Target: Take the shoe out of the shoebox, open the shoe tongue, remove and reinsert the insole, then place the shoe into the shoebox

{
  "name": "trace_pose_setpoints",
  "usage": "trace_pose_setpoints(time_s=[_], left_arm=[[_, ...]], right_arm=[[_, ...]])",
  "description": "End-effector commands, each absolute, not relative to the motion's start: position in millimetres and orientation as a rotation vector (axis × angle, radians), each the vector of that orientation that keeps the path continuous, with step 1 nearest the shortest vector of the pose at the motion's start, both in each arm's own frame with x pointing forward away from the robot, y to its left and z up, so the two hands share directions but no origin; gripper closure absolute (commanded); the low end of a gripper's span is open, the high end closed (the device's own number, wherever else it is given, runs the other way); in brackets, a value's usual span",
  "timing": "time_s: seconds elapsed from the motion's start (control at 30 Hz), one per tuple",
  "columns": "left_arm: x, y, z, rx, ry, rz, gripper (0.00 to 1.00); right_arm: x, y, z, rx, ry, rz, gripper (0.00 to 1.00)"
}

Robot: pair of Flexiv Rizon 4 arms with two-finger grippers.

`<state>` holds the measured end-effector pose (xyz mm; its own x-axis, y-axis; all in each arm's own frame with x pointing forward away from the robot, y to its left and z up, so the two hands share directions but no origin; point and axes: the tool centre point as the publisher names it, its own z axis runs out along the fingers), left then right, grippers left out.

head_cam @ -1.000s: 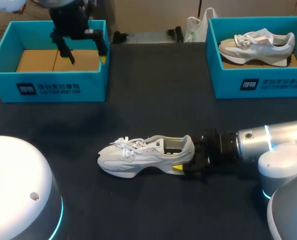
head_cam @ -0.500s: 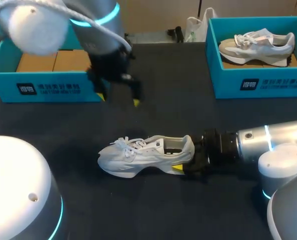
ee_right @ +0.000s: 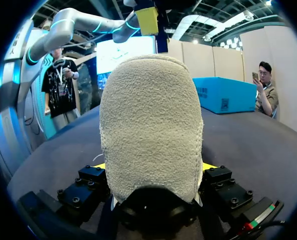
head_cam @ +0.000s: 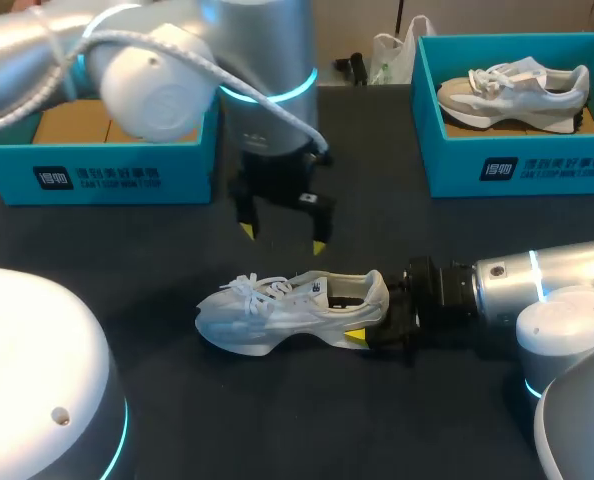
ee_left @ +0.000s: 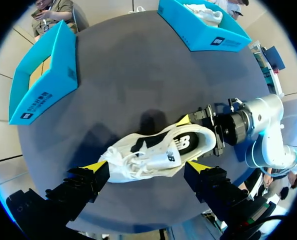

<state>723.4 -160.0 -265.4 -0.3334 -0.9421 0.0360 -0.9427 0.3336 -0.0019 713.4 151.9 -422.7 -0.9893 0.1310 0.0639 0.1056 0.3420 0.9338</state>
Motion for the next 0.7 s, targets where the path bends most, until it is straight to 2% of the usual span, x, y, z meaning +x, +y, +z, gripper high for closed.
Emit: trace_pose_setpoints(time_s=[0.03,0.33,0.7], left_arm=[[720.0,-187.5,-280.7,1.829,-2.530,-0.067,0.00],[694.9,-195.1,-302.5,1.954,-2.479,-0.113,0.00],[704.7,-203.5,-322.0,2.090,-2.421,-0.147,0.00]], right_arm=[[713.8,152.9,-421.6,0.227,2.562,1.767,1.00],[713.8,152.9,-421.6,0.227,2.562,1.767,1.00],[713.8,152.9,-421.6,0.227,2.562,1.767,1.00]])
